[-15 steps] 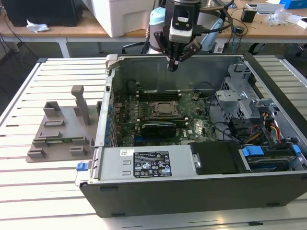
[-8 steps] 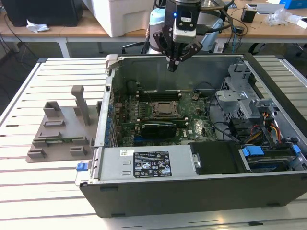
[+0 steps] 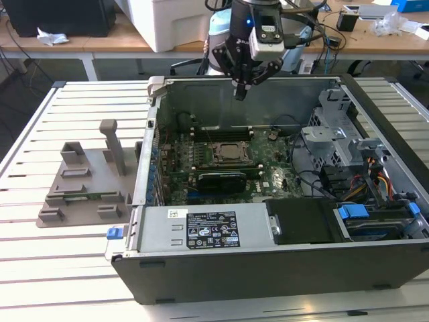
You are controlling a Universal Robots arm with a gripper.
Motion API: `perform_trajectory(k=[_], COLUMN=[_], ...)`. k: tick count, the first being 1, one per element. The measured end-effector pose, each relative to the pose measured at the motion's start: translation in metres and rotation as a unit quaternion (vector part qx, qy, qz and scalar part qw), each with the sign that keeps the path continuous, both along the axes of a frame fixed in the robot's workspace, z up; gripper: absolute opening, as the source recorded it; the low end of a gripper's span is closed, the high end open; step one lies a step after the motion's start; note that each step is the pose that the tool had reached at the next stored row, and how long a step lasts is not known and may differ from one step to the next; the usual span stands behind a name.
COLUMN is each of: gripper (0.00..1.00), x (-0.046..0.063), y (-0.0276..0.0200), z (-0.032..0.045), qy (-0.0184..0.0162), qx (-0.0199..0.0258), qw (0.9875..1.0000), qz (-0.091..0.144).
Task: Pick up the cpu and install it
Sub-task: 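Install the first cpu locking lever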
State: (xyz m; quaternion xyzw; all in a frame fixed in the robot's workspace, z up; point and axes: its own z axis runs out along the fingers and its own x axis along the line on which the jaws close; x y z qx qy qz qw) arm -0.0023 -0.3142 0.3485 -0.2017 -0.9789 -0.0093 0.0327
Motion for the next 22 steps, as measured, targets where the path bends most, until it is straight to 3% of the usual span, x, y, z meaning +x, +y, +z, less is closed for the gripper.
perform_trajectory(k=[3,4,6,8,13,15,16,17,20,22], gripper=[0.11,0.11,0.11,0.11,0.11,0.11,0.11,0.11,0.11,0.11], x=[0.0000,0.0000,0.0001,0.0001,0.0000,0.0001,0.0000,0.0001,0.0000,0.0001], y=[0.0000,0.0000,0.0000,0.0000,0.0000,0.0000,0.0000,0.0000,0.0000,0.0000], z=[0.0000,0.0000,-0.0001,-0.0001,-0.0001,-0.0001,-0.0001,0.0000,-0.0001,0.0000], qy=[0.0000,0.0000,0.0000,0.0000,0.0000,0.0000,0.0000,0.0000,0.0000,0.0000], qx=[0.0000,0.0000,0.0000,0.0000,0.0000,0.0000,0.0000,0.0000,0.0000,0.0000], qw=[0.9993,0.9984,0.9956,0.9936,0.9836,0.9805,0.9774,0.9754,0.9713,0.9697], qz=[0.038,0.056,0.094,0.113,0.181,0.197,0.211,0.221,0.238,0.244])
